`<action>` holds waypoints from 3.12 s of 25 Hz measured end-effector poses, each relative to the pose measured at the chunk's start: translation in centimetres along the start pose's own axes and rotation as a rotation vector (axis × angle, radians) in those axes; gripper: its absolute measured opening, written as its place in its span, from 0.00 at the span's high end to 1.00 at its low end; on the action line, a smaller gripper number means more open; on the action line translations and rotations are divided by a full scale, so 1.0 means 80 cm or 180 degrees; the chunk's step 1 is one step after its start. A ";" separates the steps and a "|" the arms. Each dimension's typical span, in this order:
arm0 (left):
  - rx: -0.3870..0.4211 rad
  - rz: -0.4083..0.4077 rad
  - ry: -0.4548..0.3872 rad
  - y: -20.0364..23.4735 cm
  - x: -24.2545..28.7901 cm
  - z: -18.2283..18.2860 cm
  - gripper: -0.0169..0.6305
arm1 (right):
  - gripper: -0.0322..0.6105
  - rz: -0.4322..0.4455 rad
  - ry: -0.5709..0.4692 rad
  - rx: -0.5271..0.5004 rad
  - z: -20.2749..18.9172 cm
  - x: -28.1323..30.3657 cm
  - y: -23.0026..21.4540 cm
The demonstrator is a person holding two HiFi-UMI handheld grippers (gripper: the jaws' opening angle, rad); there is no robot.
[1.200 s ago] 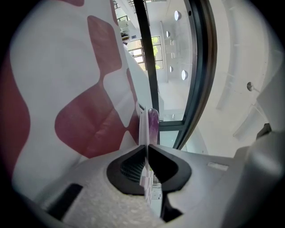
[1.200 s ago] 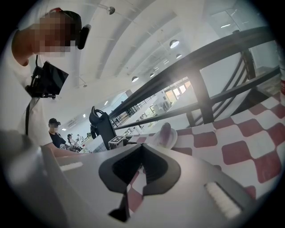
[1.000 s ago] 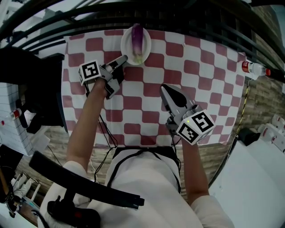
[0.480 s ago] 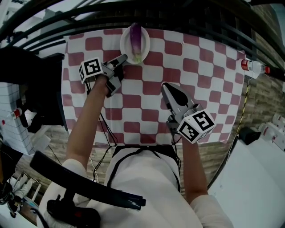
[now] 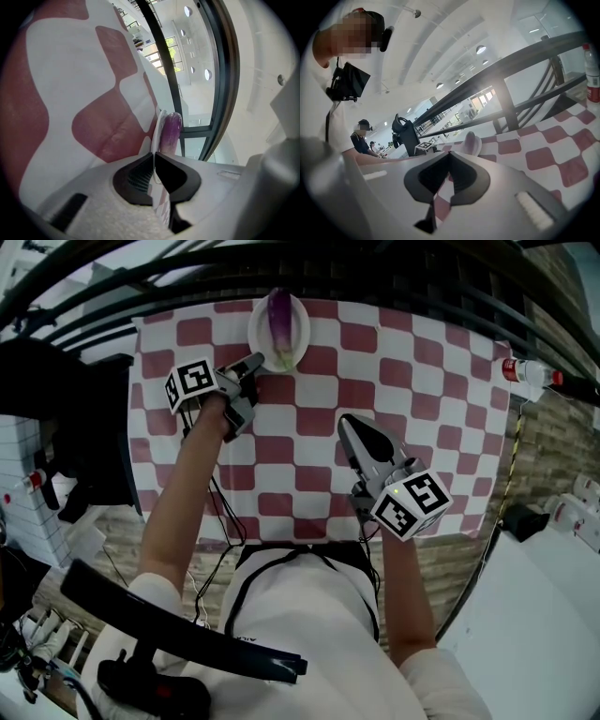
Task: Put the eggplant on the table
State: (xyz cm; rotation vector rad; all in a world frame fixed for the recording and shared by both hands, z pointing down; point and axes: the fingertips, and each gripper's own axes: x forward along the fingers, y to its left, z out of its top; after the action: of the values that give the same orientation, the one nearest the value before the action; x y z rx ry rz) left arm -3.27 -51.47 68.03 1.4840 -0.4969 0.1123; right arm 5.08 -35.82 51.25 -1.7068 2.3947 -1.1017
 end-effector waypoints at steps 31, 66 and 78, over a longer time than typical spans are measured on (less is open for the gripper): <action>0.0108 0.0384 -0.0164 0.008 -0.010 0.000 0.78 | 0.94 -0.0131 -0.0117 0.0019 0.000 -0.069 0.008; 0.1240 -0.0036 -0.0854 -0.207 -0.183 -0.191 0.96 | 0.94 0.0390 -0.0250 -0.0548 0.010 -0.248 0.068; 0.1526 -0.0180 -0.1173 -0.271 -0.229 -0.246 0.96 | 0.94 0.0541 -0.0282 -0.0638 0.027 -0.273 0.065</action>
State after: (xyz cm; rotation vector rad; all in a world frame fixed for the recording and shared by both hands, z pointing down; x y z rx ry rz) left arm -6.70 -30.46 40.85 2.0022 -0.7602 -0.0973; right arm 10.49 -18.02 38.56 -1.5276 2.6113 -0.7722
